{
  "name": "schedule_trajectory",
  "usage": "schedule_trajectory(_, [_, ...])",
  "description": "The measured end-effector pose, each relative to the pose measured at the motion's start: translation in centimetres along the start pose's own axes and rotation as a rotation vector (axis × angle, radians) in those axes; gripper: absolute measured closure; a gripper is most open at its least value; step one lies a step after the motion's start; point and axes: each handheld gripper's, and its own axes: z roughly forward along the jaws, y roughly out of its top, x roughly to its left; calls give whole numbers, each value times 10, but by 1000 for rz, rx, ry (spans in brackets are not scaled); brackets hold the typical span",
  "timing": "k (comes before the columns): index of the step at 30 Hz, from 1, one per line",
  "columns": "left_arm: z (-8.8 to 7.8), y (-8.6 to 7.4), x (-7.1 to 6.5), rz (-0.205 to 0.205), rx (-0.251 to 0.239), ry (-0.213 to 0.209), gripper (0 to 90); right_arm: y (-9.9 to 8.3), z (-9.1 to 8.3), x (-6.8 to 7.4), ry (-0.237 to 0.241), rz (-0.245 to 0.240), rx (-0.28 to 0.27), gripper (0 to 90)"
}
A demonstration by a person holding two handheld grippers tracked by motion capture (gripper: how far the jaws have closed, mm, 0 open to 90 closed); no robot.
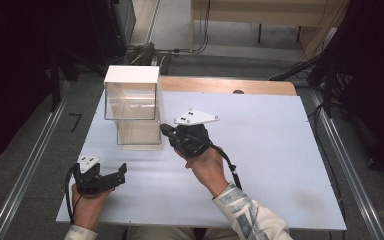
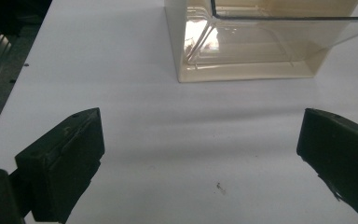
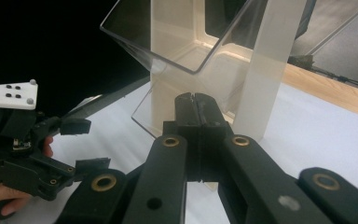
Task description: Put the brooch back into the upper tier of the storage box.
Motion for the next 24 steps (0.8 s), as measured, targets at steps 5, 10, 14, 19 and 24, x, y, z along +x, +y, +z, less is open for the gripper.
schedule_trajectory(5, [0, 0, 0, 0, 0, 0, 17, 3, 2, 1, 2, 0, -6, 875])
schedule_trajectory(10, [-1, 0, 0, -1, -1, -2, 17, 6, 3, 1, 5, 4, -21, 875])
schedule_trajectory(14, [0, 0, 0, 1, -4, -7, 17, 8, 4, 1, 4, 15, -26, 875])
schedule_trajectory(19, [-1, 0, 0, 3, -2, -4, 17, 12, 6, 0, -1, 12, -33, 874])
schedule_trajectory(24, [-1, 0, 0, 1, -2, -4, 17, 15, 8, 0, -1, 9, -33, 874])
